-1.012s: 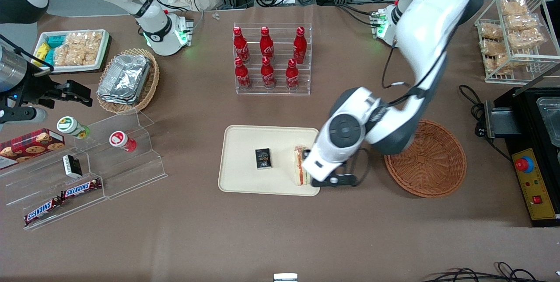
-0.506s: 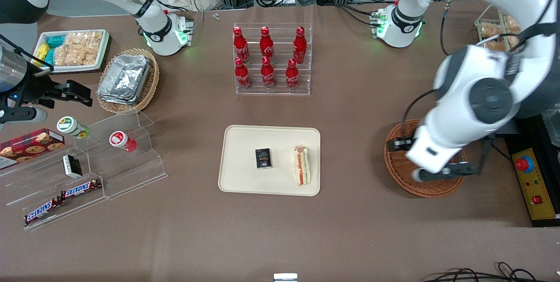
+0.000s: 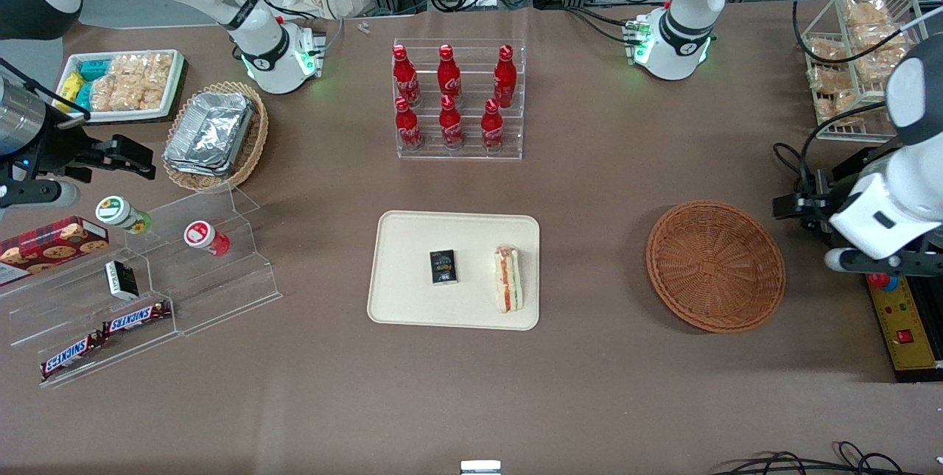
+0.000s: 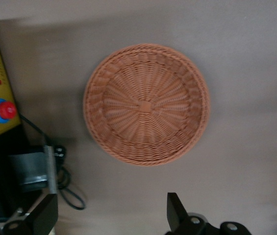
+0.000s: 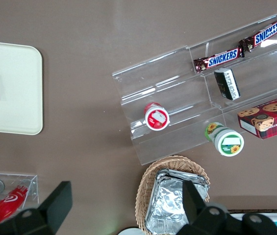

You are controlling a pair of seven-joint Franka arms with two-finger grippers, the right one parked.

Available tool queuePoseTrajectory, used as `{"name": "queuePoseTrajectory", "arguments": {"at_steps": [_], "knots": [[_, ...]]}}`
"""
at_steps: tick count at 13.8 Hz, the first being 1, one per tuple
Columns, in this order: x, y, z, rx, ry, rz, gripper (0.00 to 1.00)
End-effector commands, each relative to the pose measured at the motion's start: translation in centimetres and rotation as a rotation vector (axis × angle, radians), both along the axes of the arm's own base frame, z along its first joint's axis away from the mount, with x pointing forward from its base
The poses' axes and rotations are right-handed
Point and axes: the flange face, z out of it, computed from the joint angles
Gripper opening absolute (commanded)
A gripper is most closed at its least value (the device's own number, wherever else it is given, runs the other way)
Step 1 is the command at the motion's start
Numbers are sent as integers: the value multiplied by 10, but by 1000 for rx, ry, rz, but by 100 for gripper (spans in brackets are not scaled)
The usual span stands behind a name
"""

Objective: Place sandwich from basket to tray

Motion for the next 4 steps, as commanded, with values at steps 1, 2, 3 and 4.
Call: {"name": "queuePoseTrajectory", "arguments": {"at_steps": [1, 2, 3, 4], "knots": [[2, 4, 11, -14, -7, -33, 100], [5, 5, 13, -15, -13, -34, 100], [6, 1, 14, -12, -19, -39, 100], [7, -2, 14, -11, -21, -38, 100]]}}
